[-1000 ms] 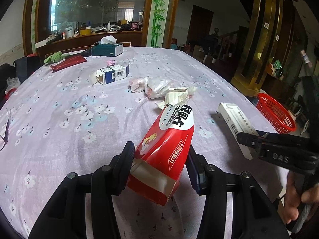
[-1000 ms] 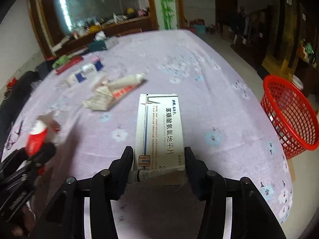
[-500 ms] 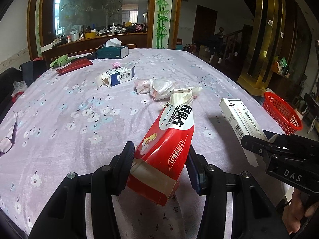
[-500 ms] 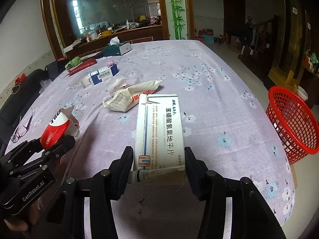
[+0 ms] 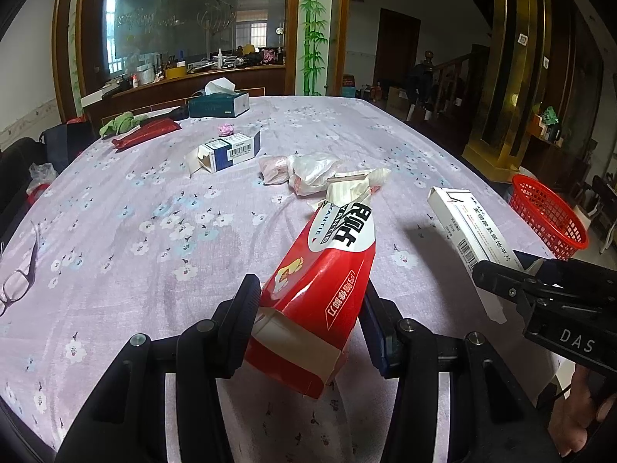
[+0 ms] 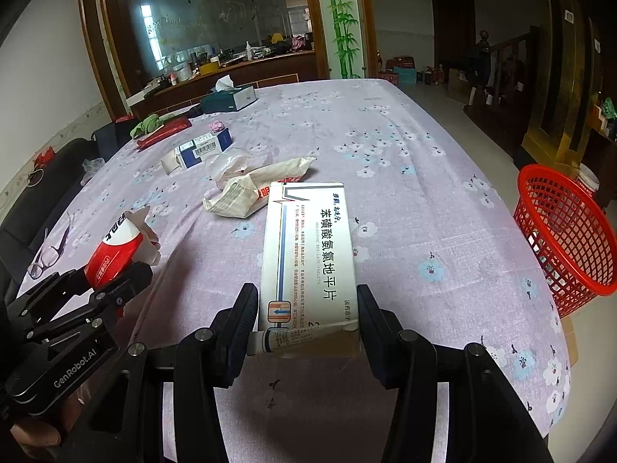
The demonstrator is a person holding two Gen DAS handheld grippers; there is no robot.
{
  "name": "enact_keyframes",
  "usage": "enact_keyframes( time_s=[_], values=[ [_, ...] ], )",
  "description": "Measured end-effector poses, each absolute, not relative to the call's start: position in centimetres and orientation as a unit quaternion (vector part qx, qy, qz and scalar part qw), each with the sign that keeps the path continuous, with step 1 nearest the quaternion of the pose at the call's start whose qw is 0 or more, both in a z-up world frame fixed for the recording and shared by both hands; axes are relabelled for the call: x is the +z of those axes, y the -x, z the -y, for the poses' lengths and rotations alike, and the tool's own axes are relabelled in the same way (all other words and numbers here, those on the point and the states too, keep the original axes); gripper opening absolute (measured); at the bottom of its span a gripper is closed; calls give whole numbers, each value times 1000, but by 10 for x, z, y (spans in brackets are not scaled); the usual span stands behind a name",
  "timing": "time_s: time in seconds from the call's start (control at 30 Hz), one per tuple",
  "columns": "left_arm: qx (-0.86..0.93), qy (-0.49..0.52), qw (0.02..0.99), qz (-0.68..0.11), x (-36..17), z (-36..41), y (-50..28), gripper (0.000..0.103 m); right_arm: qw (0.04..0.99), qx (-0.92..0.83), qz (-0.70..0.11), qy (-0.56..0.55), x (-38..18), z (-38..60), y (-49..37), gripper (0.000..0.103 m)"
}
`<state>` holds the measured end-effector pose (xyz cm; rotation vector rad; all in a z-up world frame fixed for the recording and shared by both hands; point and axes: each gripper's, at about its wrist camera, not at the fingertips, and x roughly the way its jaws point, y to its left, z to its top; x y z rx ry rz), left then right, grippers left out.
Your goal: Collect trash
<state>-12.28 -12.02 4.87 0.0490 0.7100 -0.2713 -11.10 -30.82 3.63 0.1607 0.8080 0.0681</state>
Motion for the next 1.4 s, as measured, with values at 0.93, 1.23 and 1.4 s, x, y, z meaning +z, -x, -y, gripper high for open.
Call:
enact_keyframes(
  time_s=[0.93,1.23,1.4],
  values=[
    [-223,-37,910,-348,83,174,116,49,919,-9,-359,-161,66,389,130,55],
    [-329,-42,871,-361,110,269,105,49,910,-71,-322,-250,89,502,154,55],
    [-372,-45,851,-369,117,334,99,50,901,-105,-314,-281,89,554,157,55]
  ],
)
